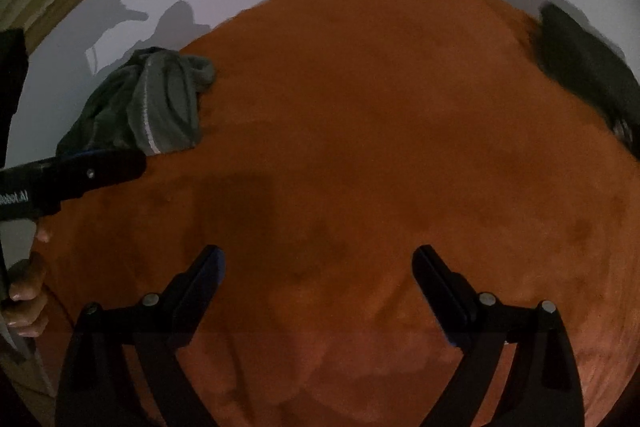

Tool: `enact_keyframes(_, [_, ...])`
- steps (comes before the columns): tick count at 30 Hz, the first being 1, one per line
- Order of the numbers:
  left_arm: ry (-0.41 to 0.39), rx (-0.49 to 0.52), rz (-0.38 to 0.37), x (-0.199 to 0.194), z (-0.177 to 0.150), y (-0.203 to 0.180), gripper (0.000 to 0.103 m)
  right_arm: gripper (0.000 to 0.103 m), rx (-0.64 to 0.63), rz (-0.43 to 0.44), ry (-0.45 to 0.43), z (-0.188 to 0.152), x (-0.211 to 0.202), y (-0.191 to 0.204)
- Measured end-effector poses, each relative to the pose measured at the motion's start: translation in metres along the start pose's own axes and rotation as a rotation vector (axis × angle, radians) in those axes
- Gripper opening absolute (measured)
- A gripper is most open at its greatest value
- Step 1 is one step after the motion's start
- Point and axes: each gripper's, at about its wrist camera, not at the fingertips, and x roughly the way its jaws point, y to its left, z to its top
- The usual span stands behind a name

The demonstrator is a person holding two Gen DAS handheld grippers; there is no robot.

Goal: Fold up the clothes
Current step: 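Move both tools toward the crumpled grey-green sweatshirt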

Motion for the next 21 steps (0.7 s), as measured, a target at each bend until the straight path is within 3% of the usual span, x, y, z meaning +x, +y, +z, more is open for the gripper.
enact_keyframes(11, [-0.028,-0.230,0.031,0.009,0.039,0.089,0.101,0.094,-0.103,-0.063,-0.023,0.056,0.060,0.032])
enact_keyframes(21, [-0.109,-0.357,0.079,0.002,0.061,0.150,0.101,0.094,-0.280,0.004,-0.100,0.094,0.110,0.057])
